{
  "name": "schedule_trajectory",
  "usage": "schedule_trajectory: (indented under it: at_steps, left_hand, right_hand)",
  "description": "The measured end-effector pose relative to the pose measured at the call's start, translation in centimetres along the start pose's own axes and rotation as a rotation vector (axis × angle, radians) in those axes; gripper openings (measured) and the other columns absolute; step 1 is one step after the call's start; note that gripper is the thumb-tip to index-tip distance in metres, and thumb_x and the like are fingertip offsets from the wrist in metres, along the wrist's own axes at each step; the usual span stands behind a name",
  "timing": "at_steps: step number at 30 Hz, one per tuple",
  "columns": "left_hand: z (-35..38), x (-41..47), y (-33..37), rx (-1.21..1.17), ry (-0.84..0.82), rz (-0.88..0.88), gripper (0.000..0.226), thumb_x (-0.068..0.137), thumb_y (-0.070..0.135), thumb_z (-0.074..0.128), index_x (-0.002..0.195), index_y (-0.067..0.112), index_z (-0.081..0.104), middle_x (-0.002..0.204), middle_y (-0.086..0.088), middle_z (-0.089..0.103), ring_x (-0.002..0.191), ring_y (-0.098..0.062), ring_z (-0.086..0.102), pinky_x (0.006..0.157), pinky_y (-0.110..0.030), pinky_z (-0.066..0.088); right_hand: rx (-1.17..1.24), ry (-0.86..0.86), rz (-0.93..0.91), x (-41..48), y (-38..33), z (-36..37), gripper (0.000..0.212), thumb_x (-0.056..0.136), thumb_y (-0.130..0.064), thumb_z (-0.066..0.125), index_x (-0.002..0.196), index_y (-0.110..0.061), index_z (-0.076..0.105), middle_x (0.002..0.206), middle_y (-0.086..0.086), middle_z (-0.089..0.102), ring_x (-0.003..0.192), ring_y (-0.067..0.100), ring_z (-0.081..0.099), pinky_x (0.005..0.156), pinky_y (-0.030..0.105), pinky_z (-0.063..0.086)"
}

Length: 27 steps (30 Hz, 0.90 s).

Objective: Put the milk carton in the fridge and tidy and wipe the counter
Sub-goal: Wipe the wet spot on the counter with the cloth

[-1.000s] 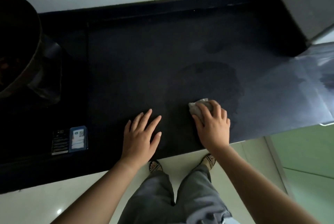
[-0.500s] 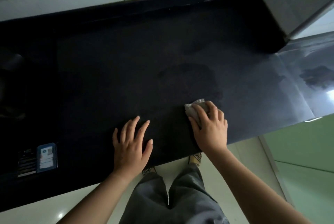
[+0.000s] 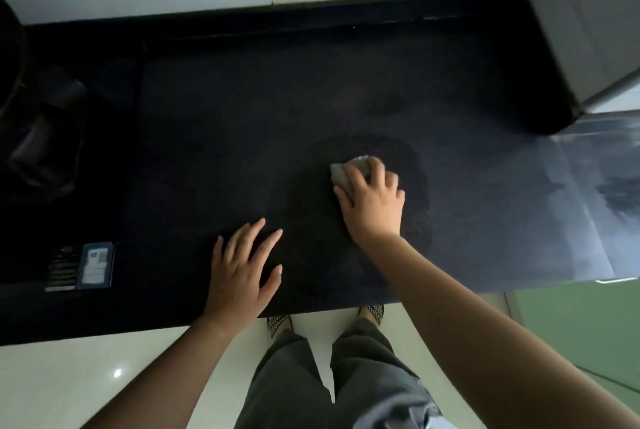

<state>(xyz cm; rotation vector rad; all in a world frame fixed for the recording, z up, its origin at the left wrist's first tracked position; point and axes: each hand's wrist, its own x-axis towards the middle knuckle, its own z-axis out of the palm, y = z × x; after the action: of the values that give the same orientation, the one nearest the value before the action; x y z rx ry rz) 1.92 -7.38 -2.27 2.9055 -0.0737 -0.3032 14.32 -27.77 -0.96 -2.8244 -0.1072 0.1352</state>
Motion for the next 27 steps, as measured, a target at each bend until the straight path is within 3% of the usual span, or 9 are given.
schedule_trajectory:
  at_steps: [4,13,19,23,27]
  left_hand:
    - [-0.5,0.0,-0.1,-0.042,-0.034,0.0,0.054,0.086,0.047,0.037,0.137,0.028,0.041,0.148,-0.004,0.036,0.135,-0.027,0.034,0.107,-0.059,0.025]
    - [-1.7,0.1,-0.8,-0.081,-0.099,0.081,0.057,0.085,0.054,0.029,0.135,0.031,0.044,0.149,-0.008,0.034,0.136,-0.03,0.031,0.105,-0.061,0.025]
    - [-3.1,-0.4,-1.0,-0.227,-0.085,0.134,0.064,0.083,0.058,0.026,0.133,0.024,0.048,0.144,-0.005,0.042,0.132,-0.024,0.038,0.104,-0.045,0.035]
    - [-3.7,-1.3,2.0,-0.313,-0.105,0.204,0.064,0.083,0.057,0.029,0.13,0.018,0.05,0.136,-0.004,0.05,0.125,-0.02,0.044,0.1,-0.035,0.038]
    - [-4.3,-1.2,7.4,-0.356,-0.13,0.311,0.063,0.083,0.055,0.031,0.128,0.017,0.052,0.132,-0.002,0.053,0.123,-0.019,0.047,0.1,-0.034,0.038]
  right_hand:
    - [-0.024,-0.018,-0.07,-5.3,1.0,-0.1,0.043,0.088,-0.047,0.049,0.126,-0.028,0.049,0.135,0.011,0.042,0.11,0.036,0.046,0.079,0.048,0.045]
    - [0.056,-0.017,0.277,-11.8,1.6,-1.1,0.045,0.089,-0.05,0.045,0.131,-0.032,0.045,0.142,0.006,0.032,0.118,0.032,0.037,0.086,0.047,0.045]
    - [0.143,0.056,0.447,-14.8,1.0,-1.8,0.039,0.09,-0.048,0.047,0.125,-0.032,0.048,0.134,0.005,0.038,0.11,0.031,0.041,0.079,0.042,0.049]
    - [0.219,0.126,0.56,-18.2,2.1,-2.8,0.037,0.089,-0.047,0.05,0.123,-0.032,0.051,0.127,0.003,0.042,0.106,0.03,0.043,0.078,0.034,0.043]
    - [0.378,0.214,0.683,-21.4,5.0,-4.6,0.032,0.087,-0.044,0.054,0.116,-0.032,0.058,0.119,0.004,0.048,0.102,0.029,0.048,0.083,0.027,0.034]
